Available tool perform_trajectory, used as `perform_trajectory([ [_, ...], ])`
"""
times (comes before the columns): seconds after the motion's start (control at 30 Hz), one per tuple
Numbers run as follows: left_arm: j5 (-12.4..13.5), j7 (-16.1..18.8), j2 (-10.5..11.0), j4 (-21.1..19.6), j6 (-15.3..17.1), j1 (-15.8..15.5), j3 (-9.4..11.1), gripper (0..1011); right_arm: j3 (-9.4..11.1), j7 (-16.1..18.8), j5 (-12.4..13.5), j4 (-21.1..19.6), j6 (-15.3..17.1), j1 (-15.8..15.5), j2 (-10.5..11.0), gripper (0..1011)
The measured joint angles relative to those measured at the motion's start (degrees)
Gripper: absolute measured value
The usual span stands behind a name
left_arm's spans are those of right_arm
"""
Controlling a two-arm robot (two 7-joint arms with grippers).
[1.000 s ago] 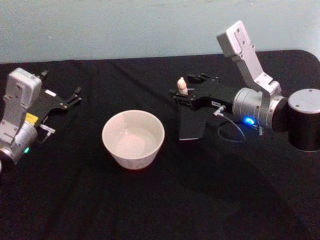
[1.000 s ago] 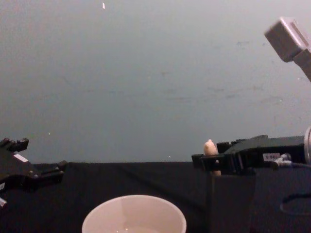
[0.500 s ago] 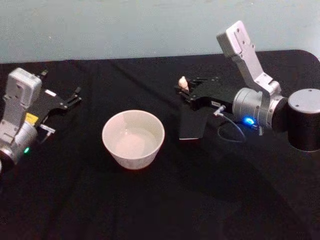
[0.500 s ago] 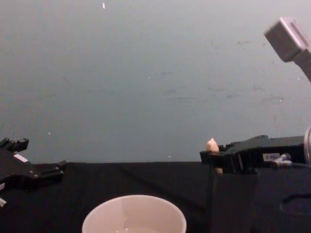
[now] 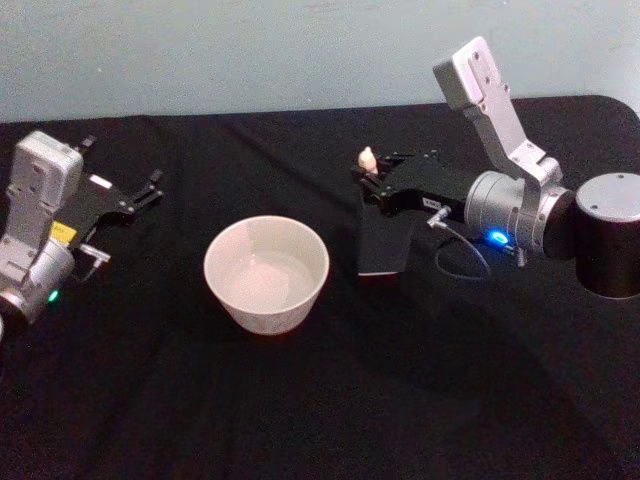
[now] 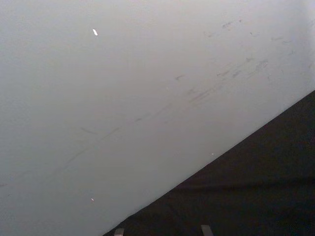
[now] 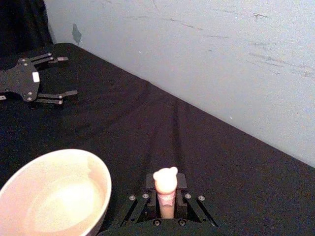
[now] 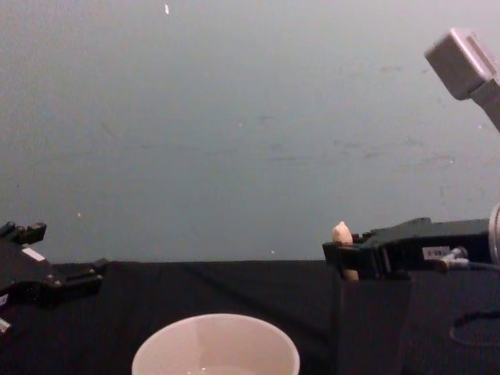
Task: Pick up the stirring spoon with one hand, stir inside the cup, then place it back in its original position.
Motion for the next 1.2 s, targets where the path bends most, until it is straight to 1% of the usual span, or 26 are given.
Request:
perform_trajectory([
  [0.13,0.0,0.0,0.0,0.0,0.0,0.0,0.0,1001,0.5,0.0,0.0,-0.2,-0.8,-0.5,-0.2,223],
  [0.3,0.0,0.0,0.0,0.0,0.0,0.0,0.0,1001,2.2,-0.3,0.1,-1.7,-2.9,-1.9,-0.3,223],
  [0.33,0.0,0.0,0.0,0.0,0.0,0.0,0.0,1001,2.2,-0.3,0.1,-1.7,-2.9,-1.9,-0.3,223],
  [0.47,0.0,0.0,0.0,0.0,0.0,0.0,0.0,1001,3.5,-0.3,0.8,-3.4,-4.1,-2.8,-0.3,223],
  [0.53,0.0,0.0,0.0,0.0,0.0,0.0,0.0,1001,4.4,-0.2,1.5,-5.0,-5.0,-3.6,-0.1,223],
  [0.77,0.0,0.0,0.0,0.0,0.0,0.0,0.0,1001,6.1,-0.3,3.1,-8.0,-6.8,-4.9,0.1,223],
  [1.0,0.0,0.0,0.0,0.0,0.0,0.0,0.0,1001,7.2,-0.3,5.1,-11.1,-8.1,-5.8,0.5,223],
  [1.2,0.0,0.0,0.0,0.0,0.0,0.0,0.0,1001,7.4,-0.3,6.0,-13.2,-9.6,-5.9,0.7,223],
])
